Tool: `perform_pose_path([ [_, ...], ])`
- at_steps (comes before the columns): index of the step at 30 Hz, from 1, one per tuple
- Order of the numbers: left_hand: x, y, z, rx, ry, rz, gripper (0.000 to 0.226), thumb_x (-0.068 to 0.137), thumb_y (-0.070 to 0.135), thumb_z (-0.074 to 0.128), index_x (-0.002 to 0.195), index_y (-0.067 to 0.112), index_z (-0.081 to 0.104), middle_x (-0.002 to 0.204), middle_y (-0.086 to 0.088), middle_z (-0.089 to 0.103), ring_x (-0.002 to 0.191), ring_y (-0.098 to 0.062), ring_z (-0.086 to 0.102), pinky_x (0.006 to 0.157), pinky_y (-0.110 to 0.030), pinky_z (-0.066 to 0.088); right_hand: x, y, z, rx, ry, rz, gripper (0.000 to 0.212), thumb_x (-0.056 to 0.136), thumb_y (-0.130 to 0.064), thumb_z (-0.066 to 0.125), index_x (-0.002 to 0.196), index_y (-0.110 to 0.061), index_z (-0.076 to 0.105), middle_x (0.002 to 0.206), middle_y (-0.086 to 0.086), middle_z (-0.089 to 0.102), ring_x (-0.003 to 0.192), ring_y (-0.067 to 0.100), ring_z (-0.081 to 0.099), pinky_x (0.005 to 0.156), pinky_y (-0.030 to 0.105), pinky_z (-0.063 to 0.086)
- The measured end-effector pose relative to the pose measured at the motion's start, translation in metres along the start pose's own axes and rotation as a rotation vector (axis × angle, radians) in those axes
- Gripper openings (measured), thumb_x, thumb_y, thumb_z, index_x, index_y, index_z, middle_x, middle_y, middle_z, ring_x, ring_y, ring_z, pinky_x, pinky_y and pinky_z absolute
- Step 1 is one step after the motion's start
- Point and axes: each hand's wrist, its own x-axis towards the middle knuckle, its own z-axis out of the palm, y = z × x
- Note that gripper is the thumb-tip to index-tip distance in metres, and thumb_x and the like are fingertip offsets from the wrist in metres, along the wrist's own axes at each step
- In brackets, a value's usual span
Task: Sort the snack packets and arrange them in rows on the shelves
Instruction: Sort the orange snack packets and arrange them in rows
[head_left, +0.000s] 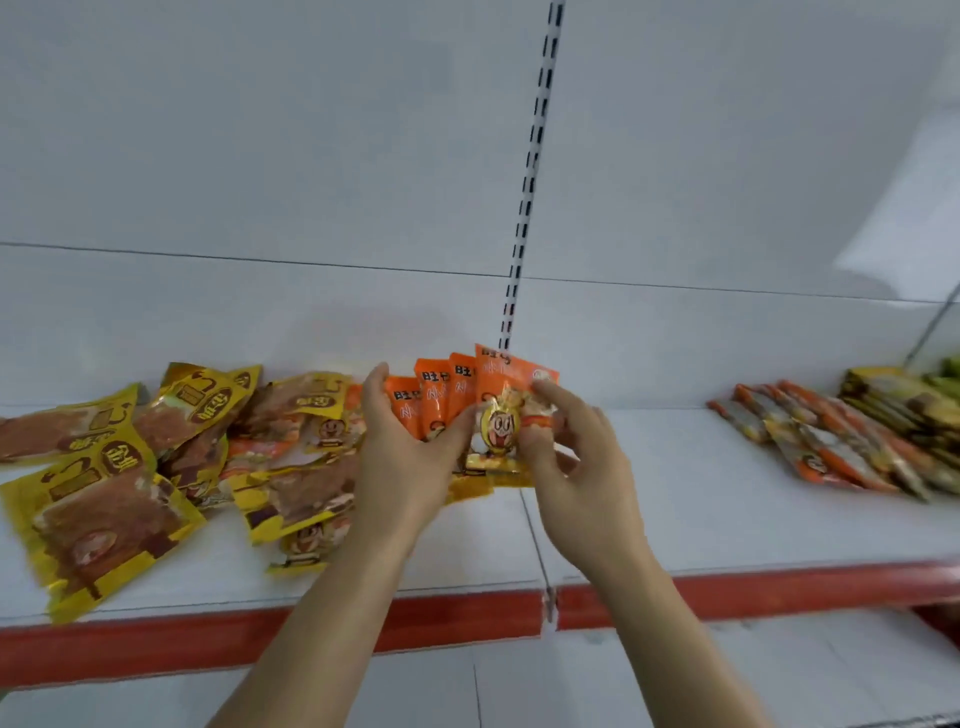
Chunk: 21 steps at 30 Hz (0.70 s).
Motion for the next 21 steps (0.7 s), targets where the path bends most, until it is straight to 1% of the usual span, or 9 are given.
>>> perform_pose_path([
  [2,-0.010,0.002,0.030,-0.014,-0.059,0.004,0.094,0.087,0.048,0.074,0.160,0.029,0.018,0.108,0.019,0.055,0.079,0.016,0.058,0.068,-0.007,0.043,-0.006,0.010,-0.019,0.001,0.040,0.063,0.037,0.100,-0.019,0.056,0.132,-0.039,0.056,0.115,-0.010,0.052,0.100,-0.005,0.059,0.079,0.013,0.051],
  [4,-0.023,0.006,0.061,-0.037,-0.128,0.010,0.090,0.090,0.057,0.065,0.160,0.031,0.016,0.120,0.014,0.059,0.090,0.007,0.061,0.070,-0.008,0.043,-0.007,0.019,-0.045,0.023,0.077,0.119,0.036,0.096,-0.024,0.059,0.127,-0.043,0.056,0.121,-0.009,0.053,0.098,-0.006,0.061,0.079,0.015,0.053],
  [7,-0.042,0.014,0.113,-0.084,-0.228,-0.021,0.075,0.097,0.065,0.045,0.160,0.040,0.012,0.133,0.008,0.058,0.101,-0.006,0.063,0.084,-0.023,0.052,-0.006,0.041,-0.093,0.015,0.103,0.149,0.040,0.086,-0.050,0.065,0.123,-0.049,0.051,0.120,-0.004,0.063,0.103,0.008,0.067,0.087,0.037,0.058],
  [10,-0.056,0.019,0.167,-0.124,-0.288,-0.058,0.053,0.109,0.053,0.028,0.160,0.050,0.011,0.148,0.007,0.050,0.122,-0.017,0.060,0.102,-0.041,0.052,-0.003,0.066,-0.148,0.002,0.116,0.166,0.042,0.092,-0.048,0.066,0.129,-0.045,0.048,0.117,-0.010,0.067,0.103,0.009,0.068,0.089,0.040,0.058],
  [14,-0.079,0.024,0.247,-0.042,-0.316,-0.028,0.056,0.111,0.045,0.033,0.162,0.045,0.011,0.156,0.005,0.044,0.127,-0.014,0.053,0.103,-0.031,0.044,0.002,0.112,-0.226,-0.015,0.147,0.153,0.050,0.087,-0.057,0.062,0.134,-0.052,0.045,0.120,0.000,0.066,0.114,0.020,0.064,0.096,0.048,0.054],
  [16,-0.091,0.032,0.290,-0.013,-0.286,-0.005,0.060,0.109,0.043,0.040,0.162,0.040,0.013,0.160,0.002,0.043,0.133,-0.019,0.054,0.107,-0.035,0.047,0.009,0.134,-0.267,-0.046,0.142,0.151,0.051,0.087,-0.058,0.060,0.136,-0.057,0.045,0.126,0.007,0.062,0.119,0.024,0.061,0.100,0.051,0.052],
  [18,-0.102,0.038,0.331,-0.005,-0.250,0.006,0.064,0.107,0.039,0.049,0.162,0.035,0.016,0.151,0.005,0.050,0.124,-0.014,0.059,0.100,-0.027,0.049,0.016,0.150,-0.307,-0.071,0.133,0.133,0.048,0.090,-0.053,0.061,0.136,-0.056,0.047,0.129,0.001,0.058,0.120,0.021,0.058,0.100,0.051,0.051],
  [20,-0.109,0.044,0.367,-0.008,-0.224,0.002,0.069,0.105,0.033,0.058,0.162,0.031,0.019,0.126,0.014,0.055,0.095,0.002,0.060,0.075,-0.004,0.044,0.025,0.166,-0.343,-0.090,0.133,0.116,0.045,0.093,-0.049,0.061,0.136,-0.053,0.050,0.135,-0.008,0.051,0.127,0.014,0.052,0.104,0.049,0.048],
  [21,-0.111,0.046,0.382,-0.009,-0.213,-0.010,0.071,0.103,0.031,0.061,0.161,0.029,0.021,0.117,0.016,0.056,0.083,0.008,0.058,0.065,0.000,0.042,0.028,0.174,-0.358,-0.109,0.132,0.117,0.044,0.095,-0.044,0.062,0.136,-0.051,0.050,0.138,-0.011,0.048,0.131,0.010,0.047,0.107,0.045,0.046],
])
